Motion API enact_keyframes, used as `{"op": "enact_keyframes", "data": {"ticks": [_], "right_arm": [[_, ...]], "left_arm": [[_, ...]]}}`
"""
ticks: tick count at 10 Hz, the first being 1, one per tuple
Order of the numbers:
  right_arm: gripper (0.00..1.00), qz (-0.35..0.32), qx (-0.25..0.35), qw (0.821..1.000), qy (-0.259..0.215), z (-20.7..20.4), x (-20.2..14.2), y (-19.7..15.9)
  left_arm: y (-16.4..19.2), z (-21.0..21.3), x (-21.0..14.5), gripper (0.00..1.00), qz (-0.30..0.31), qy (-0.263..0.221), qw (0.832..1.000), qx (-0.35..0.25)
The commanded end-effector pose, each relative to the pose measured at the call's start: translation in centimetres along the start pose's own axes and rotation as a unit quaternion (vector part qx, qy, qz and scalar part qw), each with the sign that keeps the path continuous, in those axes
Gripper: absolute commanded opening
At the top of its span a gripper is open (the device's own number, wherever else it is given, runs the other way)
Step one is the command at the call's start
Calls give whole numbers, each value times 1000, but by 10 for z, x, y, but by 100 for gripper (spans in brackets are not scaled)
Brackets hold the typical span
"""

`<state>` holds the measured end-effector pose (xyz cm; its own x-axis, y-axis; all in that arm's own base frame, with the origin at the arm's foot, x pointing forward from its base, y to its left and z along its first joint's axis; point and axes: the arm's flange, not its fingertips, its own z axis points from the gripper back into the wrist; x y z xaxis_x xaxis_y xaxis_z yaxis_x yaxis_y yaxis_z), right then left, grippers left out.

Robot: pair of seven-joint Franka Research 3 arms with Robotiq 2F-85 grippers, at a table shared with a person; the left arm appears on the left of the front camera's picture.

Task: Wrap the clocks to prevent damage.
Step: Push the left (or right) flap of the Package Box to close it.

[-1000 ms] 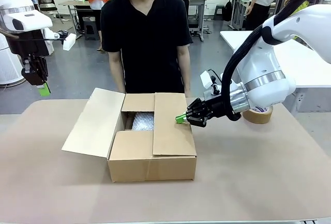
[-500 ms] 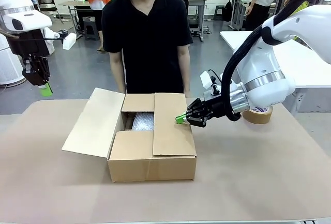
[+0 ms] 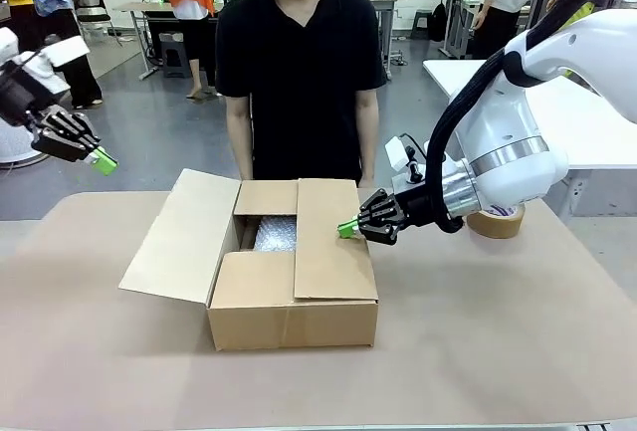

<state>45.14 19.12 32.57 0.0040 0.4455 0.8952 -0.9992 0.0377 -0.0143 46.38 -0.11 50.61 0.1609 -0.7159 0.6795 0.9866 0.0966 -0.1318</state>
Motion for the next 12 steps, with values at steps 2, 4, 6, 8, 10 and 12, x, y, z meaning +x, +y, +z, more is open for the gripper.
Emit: {"op": "enact_keyframes", "data": {"ticks": [2,4,6,8,10,12], "right_arm": [[1,-6,-1,1000,4,-2,-2,0],[1,-6,-1,1000,4,-2,-2,0],[1,-6,-1,1000,4,-2,-2,0],[1,-6,-1,1000,4,-2,-2,0],[1,-6,-1,1000,4,-2,-2,0],[1,-6,-1,1000,4,-2,-2,0]], "left_arm": [[-3,-12,-40,0,4,-50,999,-14],[4,-5,-35,0,11,-39,999,-9],[4,-5,-35,0,11,-39,999,-9],[3,-9,-38,0,11,-29,999,-9],[22,-28,-81,0,3,-124,991,-49],[30,-37,-109,0,-26,-186,982,-24]]}}
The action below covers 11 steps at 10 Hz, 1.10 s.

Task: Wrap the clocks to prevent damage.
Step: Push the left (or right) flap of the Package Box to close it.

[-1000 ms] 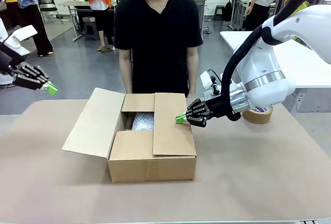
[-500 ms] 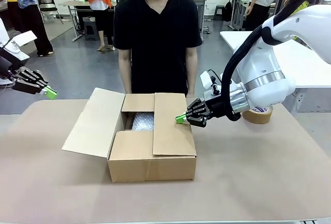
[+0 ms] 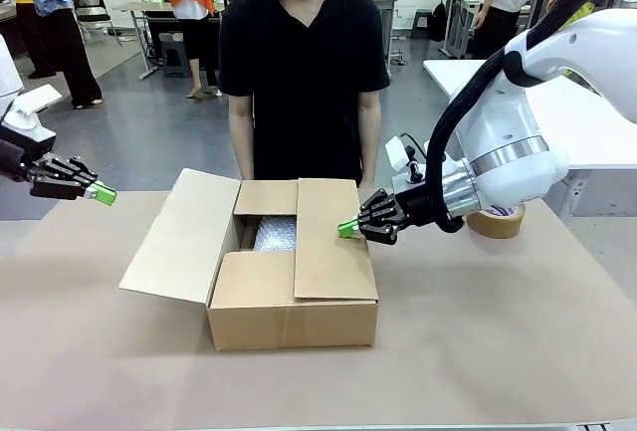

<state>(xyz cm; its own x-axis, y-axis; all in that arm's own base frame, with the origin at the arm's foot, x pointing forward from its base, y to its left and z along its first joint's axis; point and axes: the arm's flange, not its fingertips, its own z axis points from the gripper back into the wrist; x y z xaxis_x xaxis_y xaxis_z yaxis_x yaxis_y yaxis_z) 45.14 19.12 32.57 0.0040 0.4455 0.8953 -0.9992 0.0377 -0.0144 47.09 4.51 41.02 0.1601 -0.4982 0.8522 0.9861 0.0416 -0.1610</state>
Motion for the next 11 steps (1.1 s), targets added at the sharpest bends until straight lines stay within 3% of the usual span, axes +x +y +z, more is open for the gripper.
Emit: {"op": "enact_keyframes", "data": {"ticks": [1,3,5,9,11], "right_arm": [[1,-6,-1,1000,4,-2,-2,0],[1,-6,-1,1000,4,-2,-2,0],[1,-6,-1,1000,4,-2,-2,0],[1,-6,-1,1000,4,-2,-2,0],[1,-6,-1,1000,4,-2,-2,0]], "left_arm": [[7,3,-26,0,-30,-75,997,19],[10,-16,-47,0,-110,-57,992,3],[12,-39,-56,0,-135,-46,990,5],[25,-85,-68,0,-98,18,993,-56],[26,-107,-70,0,-76,7,994,-76]]}}
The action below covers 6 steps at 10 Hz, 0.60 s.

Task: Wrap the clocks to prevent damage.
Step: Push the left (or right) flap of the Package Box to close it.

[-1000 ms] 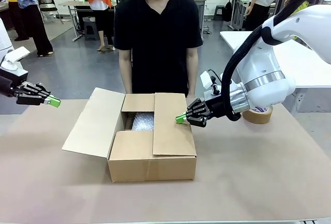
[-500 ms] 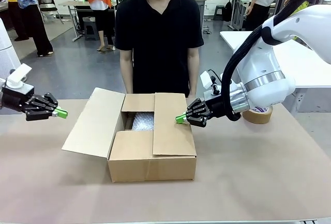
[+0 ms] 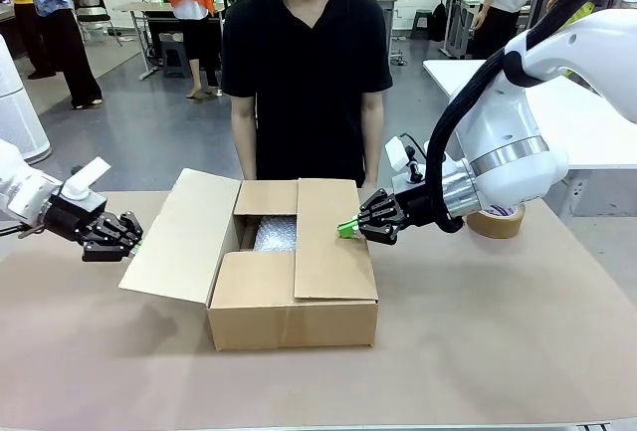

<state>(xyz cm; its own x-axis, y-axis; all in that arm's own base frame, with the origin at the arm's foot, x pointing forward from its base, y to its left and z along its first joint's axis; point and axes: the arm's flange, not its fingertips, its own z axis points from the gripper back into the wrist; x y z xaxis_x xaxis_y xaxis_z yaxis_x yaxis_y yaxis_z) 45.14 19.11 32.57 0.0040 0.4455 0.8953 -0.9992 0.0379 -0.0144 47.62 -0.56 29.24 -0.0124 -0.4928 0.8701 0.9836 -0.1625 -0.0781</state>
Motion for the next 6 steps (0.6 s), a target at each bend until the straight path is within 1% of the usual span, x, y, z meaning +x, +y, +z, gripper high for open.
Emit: {"op": "enact_keyframes", "data": {"ticks": [1,4,6], "right_arm": [[1,-6,-1,1000,4,-2,-2,0],[1,-6,-1,1000,4,-2,-2,0],[1,-6,-1,1000,4,-2,-2,0]], "left_arm": [[8,-13,6,0,11,-8,1000,-11],[11,-35,31,0,9,-88,996,-13],[11,-50,47,0,-3,-89,995,-36]]}}
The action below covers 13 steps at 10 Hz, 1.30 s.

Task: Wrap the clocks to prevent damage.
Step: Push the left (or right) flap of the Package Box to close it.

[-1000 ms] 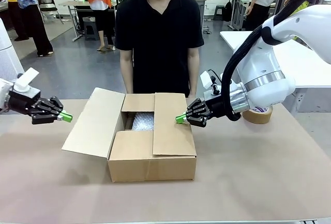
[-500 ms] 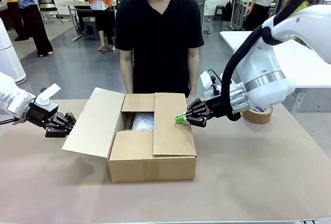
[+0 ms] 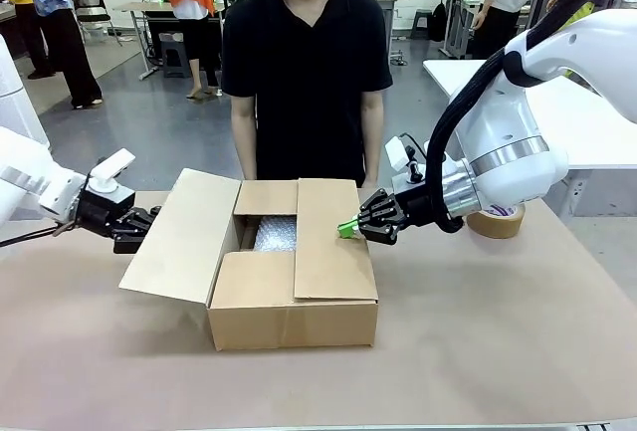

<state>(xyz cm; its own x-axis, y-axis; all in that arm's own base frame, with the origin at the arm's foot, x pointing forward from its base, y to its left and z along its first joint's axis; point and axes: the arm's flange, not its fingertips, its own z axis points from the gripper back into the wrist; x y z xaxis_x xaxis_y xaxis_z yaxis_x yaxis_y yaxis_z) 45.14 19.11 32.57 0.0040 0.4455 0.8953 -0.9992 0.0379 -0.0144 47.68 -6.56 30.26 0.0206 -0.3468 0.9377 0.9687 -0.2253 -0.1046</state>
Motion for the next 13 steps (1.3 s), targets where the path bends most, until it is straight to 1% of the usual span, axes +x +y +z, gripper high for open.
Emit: {"op": "enact_keyframes", "data": {"ticks": [1,3,6,9,13], "right_arm": [[1,-6,-1,1000,4,-2,-2,0],[1,-6,-1,1000,4,-2,-2,0],[1,-6,-1,1000,4,-2,-2,0],[1,-6,-1,1000,4,-2,-2,0],[1,-6,-1,1000,4,-2,-2,0]], "left_arm": [[5,-11,18,0,-8,-10,1000,-7],[7,-31,36,0,-22,-21,999,-20],[18,-61,59,0,-39,-19,998,-39],[28,-81,59,0,-48,7,998,-43],[47,-82,55,0,-67,40,997,-20]]}}
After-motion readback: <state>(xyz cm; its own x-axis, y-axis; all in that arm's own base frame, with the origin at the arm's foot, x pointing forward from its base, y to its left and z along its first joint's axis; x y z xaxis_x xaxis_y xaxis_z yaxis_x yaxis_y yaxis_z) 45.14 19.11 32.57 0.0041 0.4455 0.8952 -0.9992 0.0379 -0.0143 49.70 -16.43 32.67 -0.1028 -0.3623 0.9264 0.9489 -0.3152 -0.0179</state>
